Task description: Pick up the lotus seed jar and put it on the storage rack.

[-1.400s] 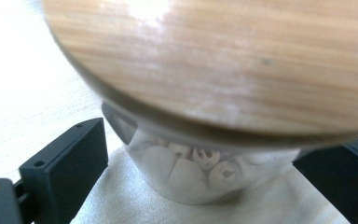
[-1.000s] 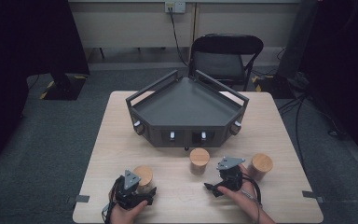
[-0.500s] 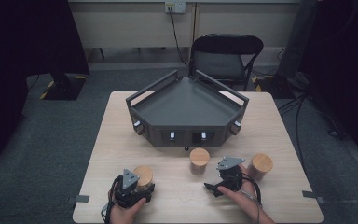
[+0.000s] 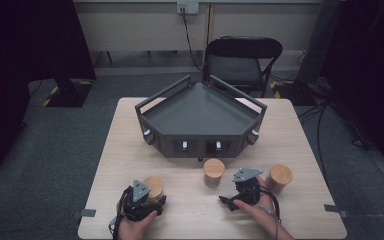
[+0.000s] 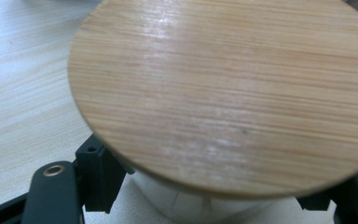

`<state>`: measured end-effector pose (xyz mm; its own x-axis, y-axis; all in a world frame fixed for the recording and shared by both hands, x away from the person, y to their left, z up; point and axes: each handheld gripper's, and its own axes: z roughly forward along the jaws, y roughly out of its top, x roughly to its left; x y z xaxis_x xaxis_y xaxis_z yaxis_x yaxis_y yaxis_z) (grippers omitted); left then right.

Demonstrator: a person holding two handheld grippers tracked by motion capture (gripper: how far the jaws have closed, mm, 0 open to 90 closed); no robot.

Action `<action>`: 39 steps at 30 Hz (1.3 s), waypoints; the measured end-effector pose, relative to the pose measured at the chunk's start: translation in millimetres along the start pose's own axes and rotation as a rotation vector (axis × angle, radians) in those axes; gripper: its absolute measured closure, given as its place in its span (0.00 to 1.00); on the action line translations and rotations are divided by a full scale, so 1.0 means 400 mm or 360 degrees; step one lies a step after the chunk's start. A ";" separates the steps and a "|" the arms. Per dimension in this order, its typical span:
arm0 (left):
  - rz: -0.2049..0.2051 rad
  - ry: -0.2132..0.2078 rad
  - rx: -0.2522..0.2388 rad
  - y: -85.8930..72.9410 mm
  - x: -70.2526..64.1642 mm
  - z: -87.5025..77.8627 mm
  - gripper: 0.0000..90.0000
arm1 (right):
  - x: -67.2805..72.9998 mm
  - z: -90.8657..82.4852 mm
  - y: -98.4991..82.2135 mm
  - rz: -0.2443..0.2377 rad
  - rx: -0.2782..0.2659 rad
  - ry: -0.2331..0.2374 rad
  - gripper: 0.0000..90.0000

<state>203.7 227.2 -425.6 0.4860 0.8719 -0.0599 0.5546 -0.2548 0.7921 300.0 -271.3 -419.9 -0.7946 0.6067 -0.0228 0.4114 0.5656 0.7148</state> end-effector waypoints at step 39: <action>0.0092 -0.0099 -0.0017 0.185 0.024 -0.037 0.28 | 0.004 0.000 0.000 0.0009 -0.0001 -0.0008 0.00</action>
<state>239.4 223.1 -358.5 0.5582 0.8281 -0.0513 0.5173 -0.2991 0.8018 298.9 -270.3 -420.0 -0.7900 0.6126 -0.0224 0.4155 0.5620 0.7152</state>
